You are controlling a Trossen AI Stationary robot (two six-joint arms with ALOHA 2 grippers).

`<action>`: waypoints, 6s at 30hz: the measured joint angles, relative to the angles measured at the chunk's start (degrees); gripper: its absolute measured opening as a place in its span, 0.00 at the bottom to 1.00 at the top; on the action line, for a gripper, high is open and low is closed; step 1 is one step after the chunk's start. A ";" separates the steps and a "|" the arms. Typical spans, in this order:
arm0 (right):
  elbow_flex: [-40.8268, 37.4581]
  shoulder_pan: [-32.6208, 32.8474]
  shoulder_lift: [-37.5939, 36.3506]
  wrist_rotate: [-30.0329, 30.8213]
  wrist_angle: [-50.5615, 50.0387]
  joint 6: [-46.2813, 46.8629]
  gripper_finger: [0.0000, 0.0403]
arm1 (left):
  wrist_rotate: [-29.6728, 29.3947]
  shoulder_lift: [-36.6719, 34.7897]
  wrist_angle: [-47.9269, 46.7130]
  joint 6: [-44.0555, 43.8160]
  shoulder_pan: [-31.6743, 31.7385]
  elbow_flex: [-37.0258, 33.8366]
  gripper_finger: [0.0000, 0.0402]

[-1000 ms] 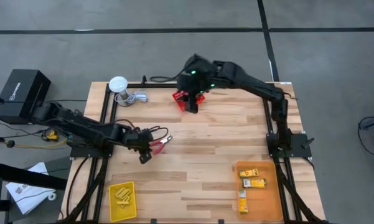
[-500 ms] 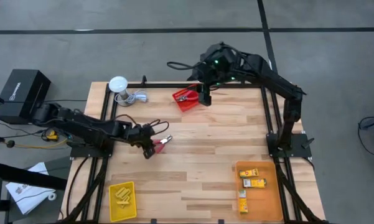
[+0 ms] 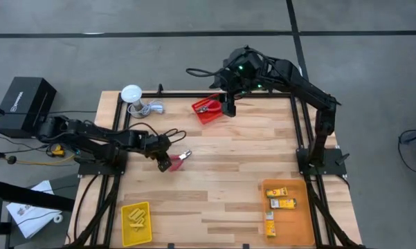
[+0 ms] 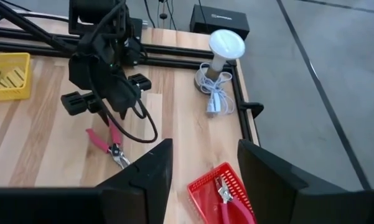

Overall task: Pick & Place School Supplies
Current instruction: Put the pink hole puncher into the red bin, then return to Home Position

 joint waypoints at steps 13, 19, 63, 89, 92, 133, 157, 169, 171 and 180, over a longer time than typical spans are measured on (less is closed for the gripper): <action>0.00 -0.63 0.00 -0.20 -0.16 -0.46 0.43 | 2.65 2.64 2.64 3.74 1.11 -0.07 0.42; 0.00 -0.68 0.02 -0.20 -0.20 -0.24 0.43 | 3.61 8.68 6.17 4.18 1.19 -0.08 0.42; 0.04 -1.34 -0.20 -0.04 4.26 0.16 0.38 | 10.18 18.89 11.78 25.79 28.35 26.50 0.08; 0.07 -1.34 -0.24 -0.22 4.17 0.15 0.37 | 12.96 42.02 11.06 36.84 34.53 43.71 0.08; 0.09 -1.33 -0.24 -0.23 4.20 0.15 0.37 | 12.18 42.32 11.85 37.61 34.53 43.74 0.08; 0.13 -0.86 -5.91 -7.91 19.37 3.89 0.42 | 19.81 3.84 16.88 24.17 34.31 43.71 0.38; -2.01 1.43 -19.20 -23.71 9.09 27.19 0.35 | 18.63 -37.18 7.87 -0.40 33.44 43.49 0.33; -1.90 5.66 -25.01 -30.12 1.39 14.93 0.45 | 25.83 -35.17 8.76 -7.70 33.40 43.45 0.33; -2.04 5.84 -26.25 -27.02 -2.52 15.11 0.46 | 30.30 -35.20 8.73 -1.29 33.40 43.43 0.33; -18.22 8.94 -39.85 -24.53 5.33 13.45 0.46 | 36.08 -38.73 2.52 9.62 33.40 38.10 0.34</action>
